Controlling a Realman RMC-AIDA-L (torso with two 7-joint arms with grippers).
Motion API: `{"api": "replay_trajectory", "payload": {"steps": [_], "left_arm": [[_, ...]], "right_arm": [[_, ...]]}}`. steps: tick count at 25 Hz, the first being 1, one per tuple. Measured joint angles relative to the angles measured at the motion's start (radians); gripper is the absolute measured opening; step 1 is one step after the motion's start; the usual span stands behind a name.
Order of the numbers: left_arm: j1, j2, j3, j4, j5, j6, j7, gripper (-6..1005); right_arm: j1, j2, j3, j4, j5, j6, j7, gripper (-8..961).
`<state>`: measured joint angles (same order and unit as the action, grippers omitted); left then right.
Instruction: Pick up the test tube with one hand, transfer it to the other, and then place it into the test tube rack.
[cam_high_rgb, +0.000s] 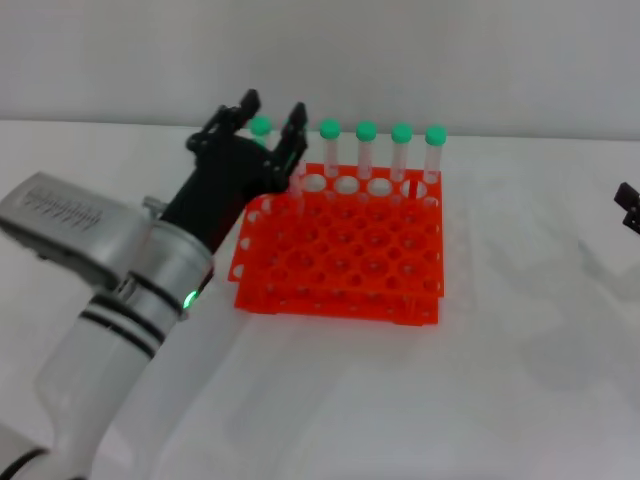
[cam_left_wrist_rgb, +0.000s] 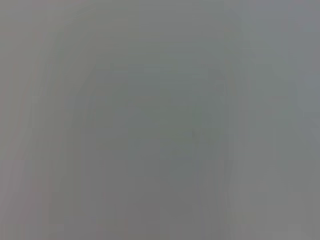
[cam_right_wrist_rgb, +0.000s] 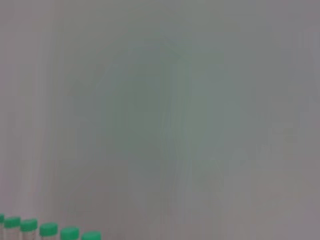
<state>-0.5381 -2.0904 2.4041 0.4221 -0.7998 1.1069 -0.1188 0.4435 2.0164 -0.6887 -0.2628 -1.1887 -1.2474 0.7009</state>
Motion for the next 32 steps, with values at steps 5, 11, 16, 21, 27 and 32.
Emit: {"api": "replay_trajectory", "payload": {"steps": [5,11,16,21,27,32], "left_arm": [[0.077,0.0,-0.008,-0.008,-0.016,0.121,0.021,566],[0.128,0.001,-0.016,-0.033,-0.114,0.169,0.025,567],[0.133,-0.001,-0.023,-0.062,-0.216,0.167,0.02,565],[0.144,-0.001,-0.023,-0.081,-0.36,0.158,0.017,622],[0.144,0.001,-0.022,-0.129,-0.374,0.131,0.017,813],[0.136,0.002,-0.019,-0.142,-0.37,0.129,0.018,879]], "right_arm": [[-0.02,0.002,0.0,0.022,0.079,-0.023,-0.038,813],[-0.031,0.002,0.0,0.066,0.191,-0.05,-0.127,812],[-0.032,0.002,0.0,0.08,0.271,-0.05,-0.175,813],[-0.027,0.002,0.0,0.081,0.315,-0.039,-0.216,814],[-0.019,0.006,0.001,0.107,0.388,-0.034,-0.319,819],[-0.011,0.005,0.002,0.108,0.406,-0.033,-0.339,821]]}}
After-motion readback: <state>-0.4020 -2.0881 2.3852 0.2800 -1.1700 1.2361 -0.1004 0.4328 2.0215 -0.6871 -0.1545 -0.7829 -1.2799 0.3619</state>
